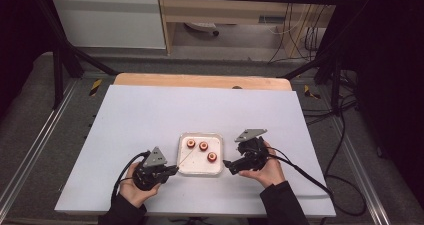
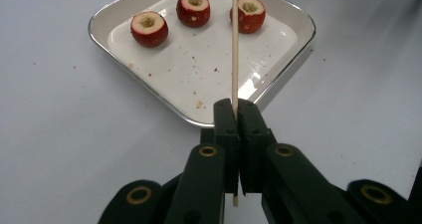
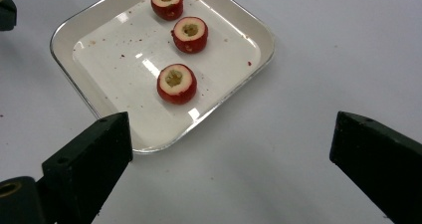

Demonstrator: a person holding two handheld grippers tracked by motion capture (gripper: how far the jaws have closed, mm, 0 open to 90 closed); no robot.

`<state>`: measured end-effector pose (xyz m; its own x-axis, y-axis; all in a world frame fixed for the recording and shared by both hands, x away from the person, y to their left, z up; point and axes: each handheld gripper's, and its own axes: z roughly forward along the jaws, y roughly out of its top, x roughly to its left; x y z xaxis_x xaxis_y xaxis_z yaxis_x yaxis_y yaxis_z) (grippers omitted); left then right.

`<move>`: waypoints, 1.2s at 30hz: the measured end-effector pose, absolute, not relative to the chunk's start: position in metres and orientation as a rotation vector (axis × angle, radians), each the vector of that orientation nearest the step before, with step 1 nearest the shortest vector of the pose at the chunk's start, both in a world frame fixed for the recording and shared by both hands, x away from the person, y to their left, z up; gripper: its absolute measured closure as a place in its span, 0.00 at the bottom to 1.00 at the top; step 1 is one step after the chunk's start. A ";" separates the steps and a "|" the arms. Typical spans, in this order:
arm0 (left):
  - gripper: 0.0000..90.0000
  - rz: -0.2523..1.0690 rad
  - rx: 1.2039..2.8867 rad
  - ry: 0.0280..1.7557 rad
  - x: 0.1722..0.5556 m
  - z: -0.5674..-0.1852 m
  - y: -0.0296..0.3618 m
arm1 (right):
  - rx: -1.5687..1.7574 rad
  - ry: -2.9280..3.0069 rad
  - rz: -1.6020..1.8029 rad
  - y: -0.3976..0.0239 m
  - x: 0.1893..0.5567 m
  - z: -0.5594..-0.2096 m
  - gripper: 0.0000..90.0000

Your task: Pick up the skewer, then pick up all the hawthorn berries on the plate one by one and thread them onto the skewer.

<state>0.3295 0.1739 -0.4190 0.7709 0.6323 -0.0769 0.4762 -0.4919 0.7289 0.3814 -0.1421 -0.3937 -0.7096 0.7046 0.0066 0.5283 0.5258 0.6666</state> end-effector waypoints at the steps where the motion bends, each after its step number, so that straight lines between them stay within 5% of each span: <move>1: 0.98 0.285 2.176 0.786 0.332 -0.420 0.175 | 1.031 2.511 0.959 -0.140 0.383 -0.393 0.04; 14: 0.98 0.287 2.144 0.801 0.330 -0.420 0.188 | 1.037 2.565 0.905 -0.106 0.397 -0.392 0.06; 36: 0.98 0.288 2.146 0.801 0.330 -0.424 0.189 | 1.202 2.737 0.740 -0.072 0.425 -0.407 0.53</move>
